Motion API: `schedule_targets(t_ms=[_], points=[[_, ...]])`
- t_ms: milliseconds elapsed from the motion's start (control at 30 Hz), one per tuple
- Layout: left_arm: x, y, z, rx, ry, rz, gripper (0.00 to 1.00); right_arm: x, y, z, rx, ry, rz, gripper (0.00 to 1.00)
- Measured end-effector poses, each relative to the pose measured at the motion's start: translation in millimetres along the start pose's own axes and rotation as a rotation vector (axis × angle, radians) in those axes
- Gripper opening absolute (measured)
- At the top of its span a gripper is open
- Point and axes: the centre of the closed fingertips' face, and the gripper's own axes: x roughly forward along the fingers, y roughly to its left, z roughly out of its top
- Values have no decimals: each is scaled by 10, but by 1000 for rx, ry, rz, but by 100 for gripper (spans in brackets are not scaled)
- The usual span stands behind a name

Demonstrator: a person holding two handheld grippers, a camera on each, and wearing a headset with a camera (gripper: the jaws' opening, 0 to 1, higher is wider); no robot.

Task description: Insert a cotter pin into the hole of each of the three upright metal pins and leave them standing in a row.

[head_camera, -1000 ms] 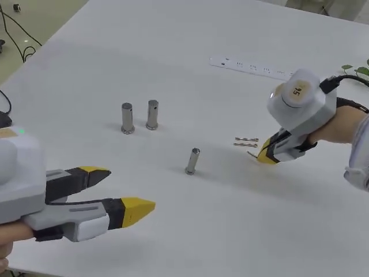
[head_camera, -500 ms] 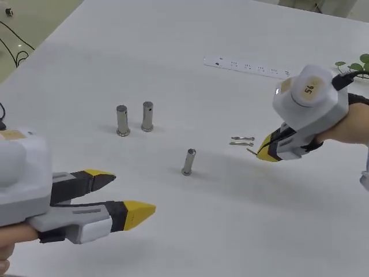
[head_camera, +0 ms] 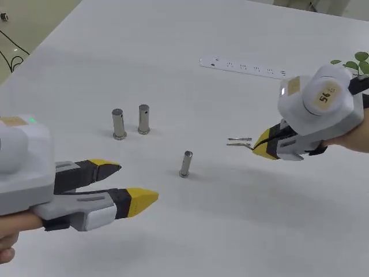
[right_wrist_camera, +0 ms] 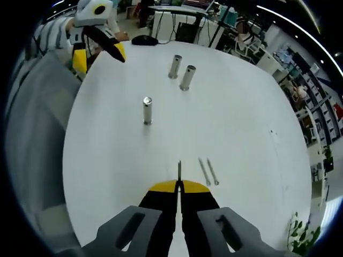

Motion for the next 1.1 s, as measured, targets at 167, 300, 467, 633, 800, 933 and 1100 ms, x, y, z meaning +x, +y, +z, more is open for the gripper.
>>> schedule_targets(t_ms=[167,300,467,633,800,933,1100], points=[[32,-48,111,-35,-21,-19,46,-40,56,86,-14,-33,-26,2],[58,-63,206,-39,-37,-25,43,-67,74,177,-1,-77,-58,2],[85,-74,304,-60,-55,-46,39,-97,114,275,12,-122,-79,2],[132,-69,358,-32,-44,-55,38,-120,129,376,16,-182,-107,2],[172,-79,428,-25,-53,-61,36,-131,231,449,34,-213,-119,2],[215,-98,467,-23,-53,-72,34,-129,285,503,48,-238,-122,2],[257,-171,507,18,-41,-102,32,-166,351,594,33,-260,-135,2]])
